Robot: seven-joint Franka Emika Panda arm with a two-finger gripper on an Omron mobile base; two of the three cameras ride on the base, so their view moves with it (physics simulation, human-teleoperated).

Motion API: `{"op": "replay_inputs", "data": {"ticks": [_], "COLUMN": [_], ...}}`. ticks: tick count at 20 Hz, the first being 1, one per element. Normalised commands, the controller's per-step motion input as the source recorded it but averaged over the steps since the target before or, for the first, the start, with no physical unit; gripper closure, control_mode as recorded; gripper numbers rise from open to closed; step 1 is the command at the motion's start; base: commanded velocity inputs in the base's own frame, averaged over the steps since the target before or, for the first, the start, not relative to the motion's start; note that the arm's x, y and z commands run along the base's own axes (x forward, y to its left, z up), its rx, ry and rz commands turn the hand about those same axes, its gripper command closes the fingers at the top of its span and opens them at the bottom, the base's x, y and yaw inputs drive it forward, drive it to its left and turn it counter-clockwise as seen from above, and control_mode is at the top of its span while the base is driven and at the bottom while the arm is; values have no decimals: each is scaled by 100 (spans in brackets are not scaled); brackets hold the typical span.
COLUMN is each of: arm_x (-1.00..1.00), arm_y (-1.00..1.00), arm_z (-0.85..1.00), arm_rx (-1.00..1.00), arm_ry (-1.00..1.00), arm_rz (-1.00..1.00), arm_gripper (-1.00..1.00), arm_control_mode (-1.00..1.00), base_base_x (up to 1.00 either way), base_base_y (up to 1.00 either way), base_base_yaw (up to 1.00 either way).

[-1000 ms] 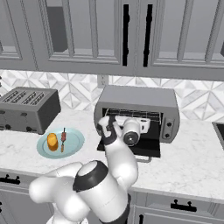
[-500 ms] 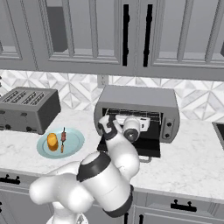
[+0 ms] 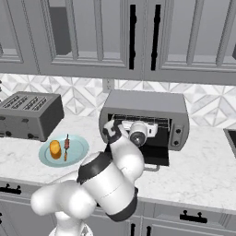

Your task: Pick up the kebab skewer and baguette bread, and place them inside the toaster oven. Close the toaster oven door and start by setting the timer.

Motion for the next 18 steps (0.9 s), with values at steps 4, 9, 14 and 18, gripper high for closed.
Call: {"op": "replay_inputs", "data": {"ticks": [4,9,14,18], "arm_x": [0,-37,-76,-39], "arm_y": [0,0,-3,-11], "arm_z": [-26,-80,-100,-54], "arm_rx": [0,0,0,2], "arm_ry": [7,14,18,3], "arm_rz": [0,2,1,1], "arm_gripper": [-100,-100,-100,-100], "arm_control_mode": [-100,-100,-100,-100], "base_base_x": [0,0,0,0], "base_base_y": [0,0,0,0], "base_base_yaw": [0,0,0,0]}}
